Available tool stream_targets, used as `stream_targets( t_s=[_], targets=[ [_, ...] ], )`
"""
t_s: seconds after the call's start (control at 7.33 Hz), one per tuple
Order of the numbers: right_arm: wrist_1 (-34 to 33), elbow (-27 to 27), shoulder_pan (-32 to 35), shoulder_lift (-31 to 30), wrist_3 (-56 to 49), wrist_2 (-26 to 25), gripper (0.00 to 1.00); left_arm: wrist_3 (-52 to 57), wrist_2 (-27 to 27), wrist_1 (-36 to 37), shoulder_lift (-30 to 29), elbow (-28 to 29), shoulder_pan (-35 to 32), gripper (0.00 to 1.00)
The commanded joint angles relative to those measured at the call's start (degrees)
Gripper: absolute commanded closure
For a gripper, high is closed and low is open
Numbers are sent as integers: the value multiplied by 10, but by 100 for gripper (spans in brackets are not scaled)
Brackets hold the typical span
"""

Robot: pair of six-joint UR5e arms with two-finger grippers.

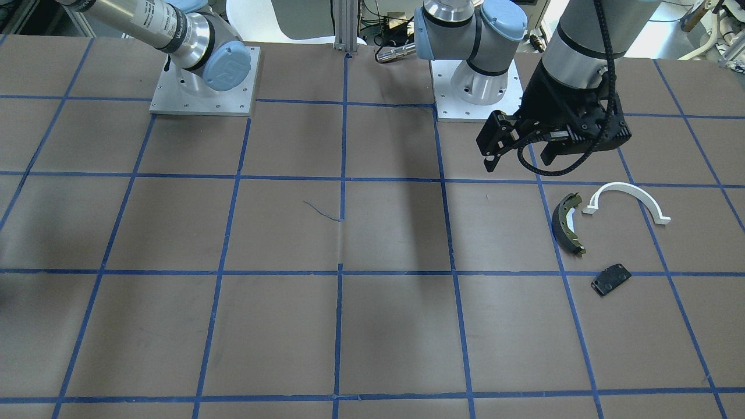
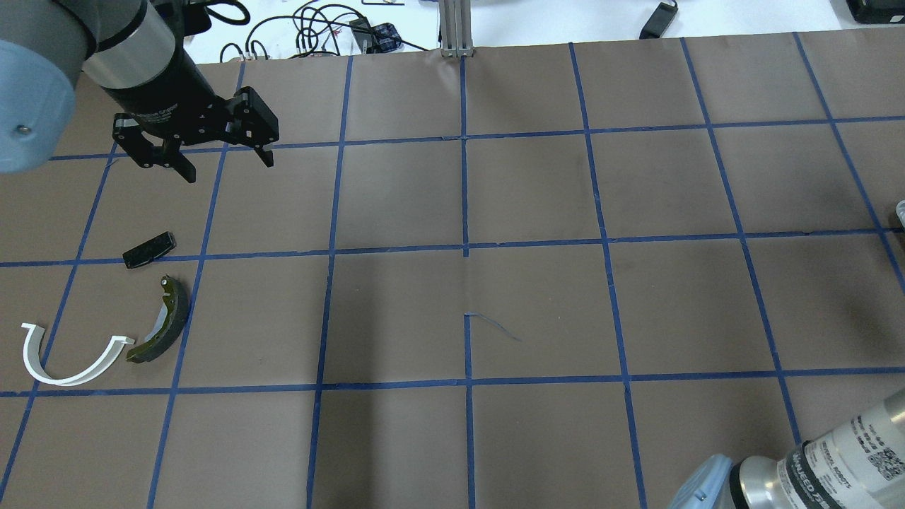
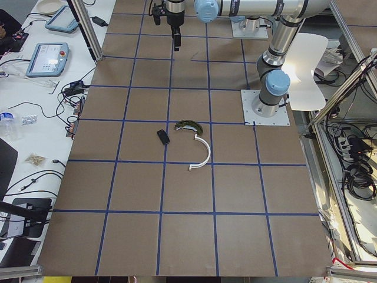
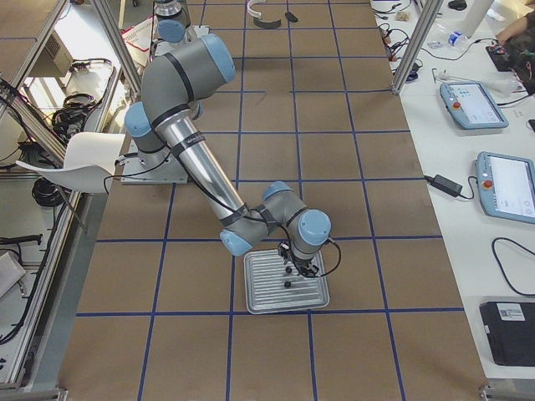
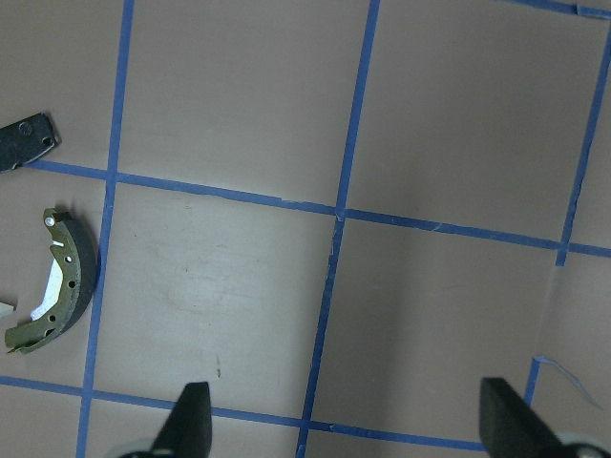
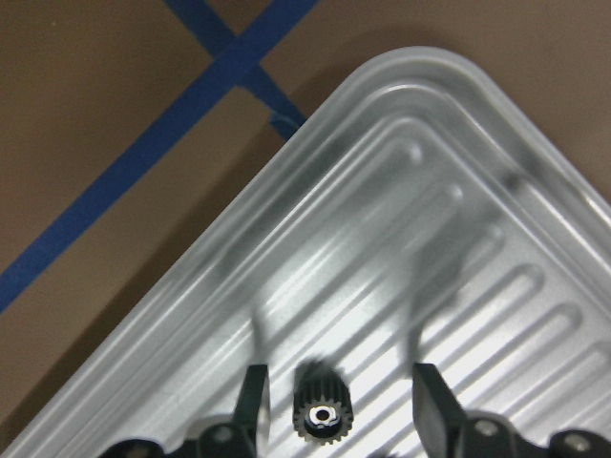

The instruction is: Place bearing gear from tray to pile

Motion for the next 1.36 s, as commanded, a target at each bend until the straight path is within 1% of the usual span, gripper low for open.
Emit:
stream_targets(
  t_s=[0.0, 0.14, 0.41, 0.55, 0.68, 0.82, 0.95, 1.09, 1.23],
  targets=[
    [-2, 0, 0, 1, 0, 0, 43, 0, -1, 0, 0, 0, 0, 0],
    [-2, 0, 0, 1, 2, -1, 44, 0, -1, 0, 0, 0, 0, 0],
    [1, 1, 0, 1, 6, -3, 57, 0, -1, 0, 0, 0, 0, 0],
    [4, 1, 0, -1, 7, -4, 80, 0, -1, 0, 1, 0, 0, 0],
    [5, 1, 0, -1, 8, -5, 91, 0, -1, 0, 1, 0, 0, 0],
    [6, 1, 0, -1, 8, -17, 100, 0, -1, 1, 1, 0, 0, 0],
    [7, -6, 2, -4, 8, -31, 100, 0, -1, 0, 1, 0, 0, 0],
    [13, -6, 5, -17, 16, -31, 100, 0, -1, 0, 1, 0, 0, 0],
    [46, -6, 13, -46, 60, -25, 100, 0, -1, 0, 1, 0, 0, 0]
  ],
)
